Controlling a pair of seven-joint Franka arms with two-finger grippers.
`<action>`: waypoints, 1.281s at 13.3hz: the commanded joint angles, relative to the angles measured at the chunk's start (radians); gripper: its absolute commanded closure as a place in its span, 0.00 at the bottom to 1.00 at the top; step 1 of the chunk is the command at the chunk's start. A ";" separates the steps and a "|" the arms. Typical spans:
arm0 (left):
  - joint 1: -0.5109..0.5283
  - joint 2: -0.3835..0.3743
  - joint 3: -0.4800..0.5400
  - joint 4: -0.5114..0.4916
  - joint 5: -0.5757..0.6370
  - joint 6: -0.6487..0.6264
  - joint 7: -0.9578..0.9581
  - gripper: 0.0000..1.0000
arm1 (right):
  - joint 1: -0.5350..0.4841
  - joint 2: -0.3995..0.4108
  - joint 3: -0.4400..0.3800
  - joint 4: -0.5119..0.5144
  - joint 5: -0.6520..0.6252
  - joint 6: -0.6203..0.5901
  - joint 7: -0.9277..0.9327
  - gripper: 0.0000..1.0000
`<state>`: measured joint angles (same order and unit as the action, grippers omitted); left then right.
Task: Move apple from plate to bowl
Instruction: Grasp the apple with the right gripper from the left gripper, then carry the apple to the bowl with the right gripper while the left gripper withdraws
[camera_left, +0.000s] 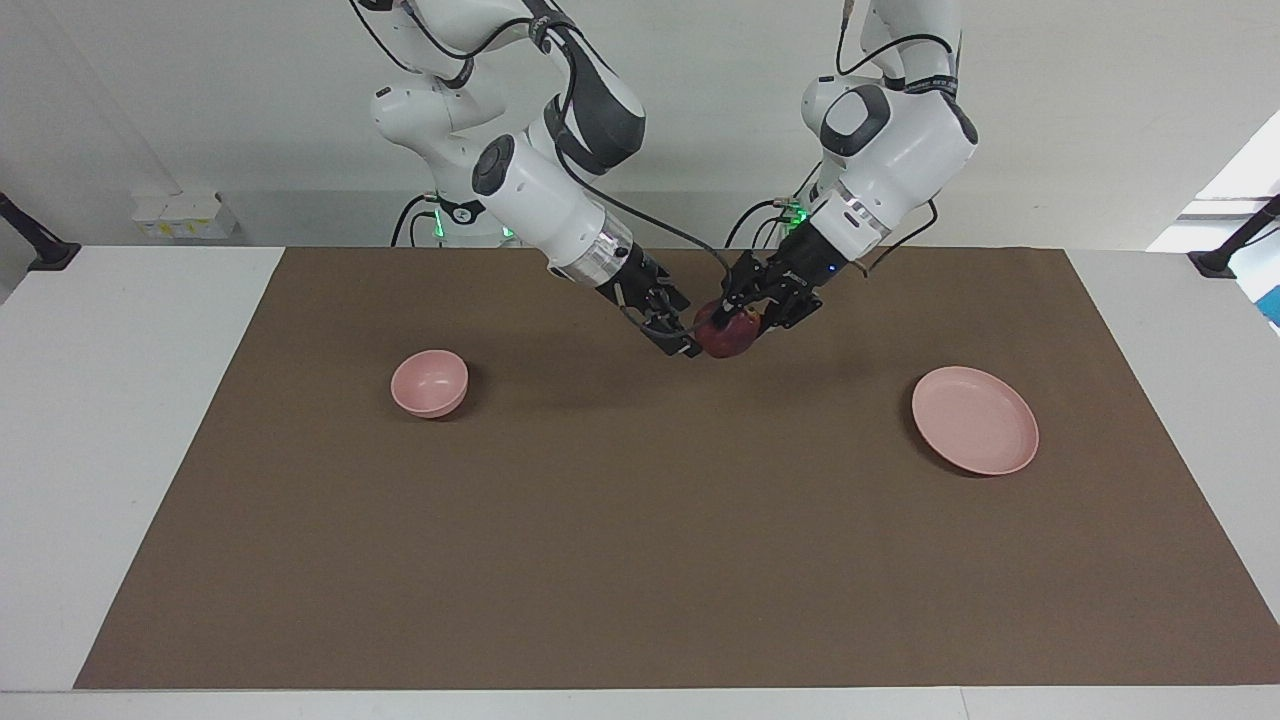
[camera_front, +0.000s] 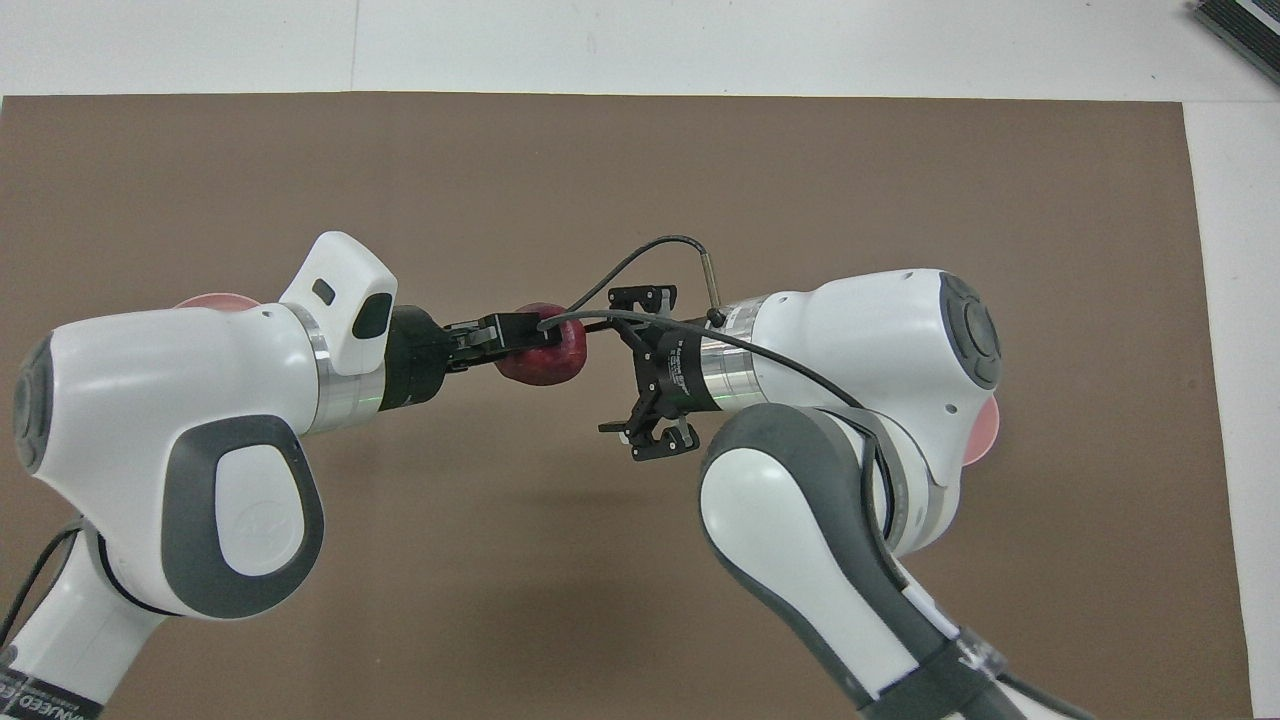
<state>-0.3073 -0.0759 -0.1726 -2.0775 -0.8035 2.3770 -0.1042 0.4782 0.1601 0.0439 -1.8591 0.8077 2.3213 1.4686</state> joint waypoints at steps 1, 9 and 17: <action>-0.038 -0.030 0.010 -0.026 -0.020 0.005 -0.035 1.00 | 0.006 0.016 0.005 0.024 0.030 0.017 0.013 0.00; -0.042 -0.028 0.012 -0.019 -0.020 -0.036 -0.054 0.96 | 0.023 0.019 0.005 0.035 0.031 0.013 0.010 0.93; -0.023 -0.024 0.022 -0.009 -0.003 -0.093 -0.049 0.00 | -0.004 0.022 -0.002 0.028 0.015 0.010 0.009 0.91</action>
<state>-0.3361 -0.0783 -0.1641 -2.0789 -0.8054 2.3366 -0.1486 0.4921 0.1685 0.0400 -1.8467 0.8099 2.3266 1.4720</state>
